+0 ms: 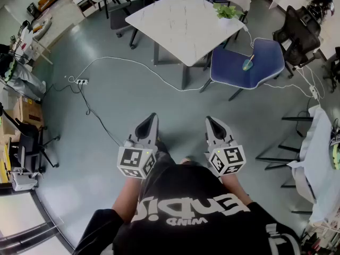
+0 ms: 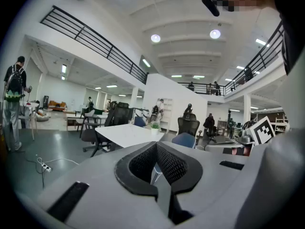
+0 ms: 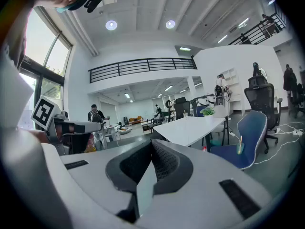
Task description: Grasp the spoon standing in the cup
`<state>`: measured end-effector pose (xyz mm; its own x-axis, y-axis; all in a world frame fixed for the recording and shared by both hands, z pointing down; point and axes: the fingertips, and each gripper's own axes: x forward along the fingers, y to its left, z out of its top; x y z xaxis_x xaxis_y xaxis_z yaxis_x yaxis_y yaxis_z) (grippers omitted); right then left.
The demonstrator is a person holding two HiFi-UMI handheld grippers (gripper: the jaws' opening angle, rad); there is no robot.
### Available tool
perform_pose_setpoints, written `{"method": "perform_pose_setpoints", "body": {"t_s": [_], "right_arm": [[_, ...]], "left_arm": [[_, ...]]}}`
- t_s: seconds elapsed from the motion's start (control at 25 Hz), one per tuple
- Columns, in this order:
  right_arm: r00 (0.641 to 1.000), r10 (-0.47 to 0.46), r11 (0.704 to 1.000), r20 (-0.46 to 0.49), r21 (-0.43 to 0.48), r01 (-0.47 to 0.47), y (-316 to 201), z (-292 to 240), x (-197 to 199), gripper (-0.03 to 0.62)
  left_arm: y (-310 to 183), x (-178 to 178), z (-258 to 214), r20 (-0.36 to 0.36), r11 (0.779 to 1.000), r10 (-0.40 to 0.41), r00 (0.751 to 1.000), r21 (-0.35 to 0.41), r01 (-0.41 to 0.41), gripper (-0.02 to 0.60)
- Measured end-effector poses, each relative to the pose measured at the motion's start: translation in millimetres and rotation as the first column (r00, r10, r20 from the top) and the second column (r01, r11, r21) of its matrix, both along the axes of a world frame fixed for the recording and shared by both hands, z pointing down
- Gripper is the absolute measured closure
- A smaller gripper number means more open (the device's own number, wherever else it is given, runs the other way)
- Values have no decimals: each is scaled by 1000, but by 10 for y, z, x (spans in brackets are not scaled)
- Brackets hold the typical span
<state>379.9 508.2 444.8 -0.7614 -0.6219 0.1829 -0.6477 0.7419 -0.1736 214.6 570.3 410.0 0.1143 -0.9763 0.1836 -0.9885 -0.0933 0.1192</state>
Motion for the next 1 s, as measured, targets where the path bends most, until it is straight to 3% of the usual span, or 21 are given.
{"method": "perform_pose_setpoints", "body": {"t_s": [0.52, 1.0], "right_arm": [[1000, 7, 1000, -5, -23, -7, -171, 124, 199, 582], [1000, 11, 1000, -11, -21, -11, -646, 118, -144, 582]], "left_arm": [[-162, 46, 8, -11, 999, -39, 999, 7, 39, 568], [-762, -349, -14, -28, 999, -40, 999, 27, 40, 568]]}}
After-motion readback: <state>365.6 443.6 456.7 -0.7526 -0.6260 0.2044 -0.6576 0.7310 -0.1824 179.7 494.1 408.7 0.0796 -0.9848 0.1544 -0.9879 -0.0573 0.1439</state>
